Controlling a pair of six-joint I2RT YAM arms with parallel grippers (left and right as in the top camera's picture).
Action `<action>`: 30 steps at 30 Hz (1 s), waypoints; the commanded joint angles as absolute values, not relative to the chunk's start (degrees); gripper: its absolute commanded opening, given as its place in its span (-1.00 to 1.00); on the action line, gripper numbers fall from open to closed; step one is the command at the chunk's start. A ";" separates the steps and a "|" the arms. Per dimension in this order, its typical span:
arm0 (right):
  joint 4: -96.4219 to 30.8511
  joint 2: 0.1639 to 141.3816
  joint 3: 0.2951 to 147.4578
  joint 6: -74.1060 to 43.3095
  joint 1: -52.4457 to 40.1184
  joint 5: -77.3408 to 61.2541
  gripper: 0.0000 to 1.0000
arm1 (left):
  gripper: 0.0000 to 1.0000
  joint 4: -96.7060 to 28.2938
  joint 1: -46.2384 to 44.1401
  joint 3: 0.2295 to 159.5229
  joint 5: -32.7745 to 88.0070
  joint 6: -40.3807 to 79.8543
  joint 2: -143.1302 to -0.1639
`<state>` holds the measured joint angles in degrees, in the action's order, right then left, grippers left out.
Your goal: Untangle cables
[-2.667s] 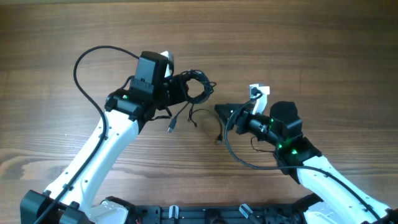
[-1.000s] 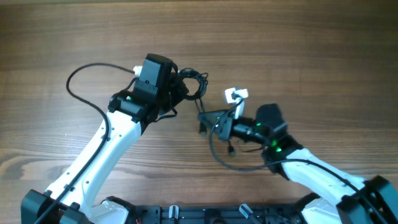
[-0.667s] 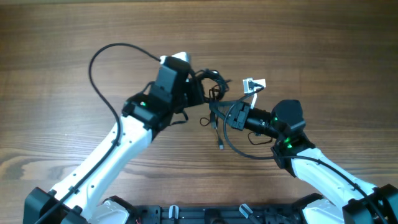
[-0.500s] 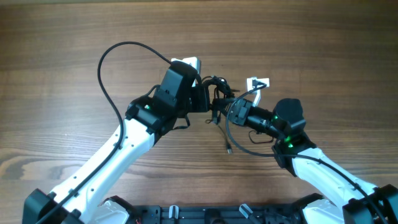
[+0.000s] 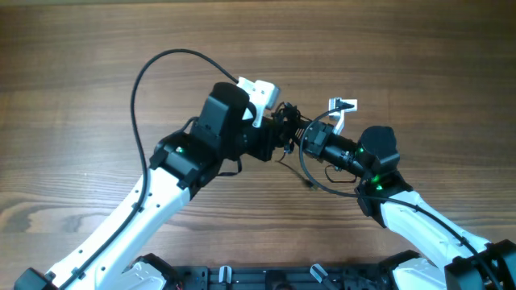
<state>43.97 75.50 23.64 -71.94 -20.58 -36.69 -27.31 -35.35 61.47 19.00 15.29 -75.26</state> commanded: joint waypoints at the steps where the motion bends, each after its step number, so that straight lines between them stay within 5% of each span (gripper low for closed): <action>1: 45.84 74.78 23.79 -74.15 -21.17 -31.53 -0.91 | -0.92 -27.09 -38.54 62.04 23.62 11.66 -77.12; 10: 46.57 74.78 23.79 -73.38 -22.87 -26.20 -0.91 | -0.92 -23.55 -38.72 62.04 22.50 16.19 -79.64; 24: 48.01 74.76 23.79 -62.96 -22.81 -17.89 -0.75 | -0.92 -23.40 -33.08 62.04 53.15 16.23 -79.61; 30: 52.18 74.06 23.79 -61.30 -22.28 -24.60 -0.37 | -0.92 -24.12 -27.16 62.04 56.99 15.11 -79.61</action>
<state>49.89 75.09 22.81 -62.72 -23.86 -26.81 -22.41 -28.03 61.63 43.66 15.44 -79.85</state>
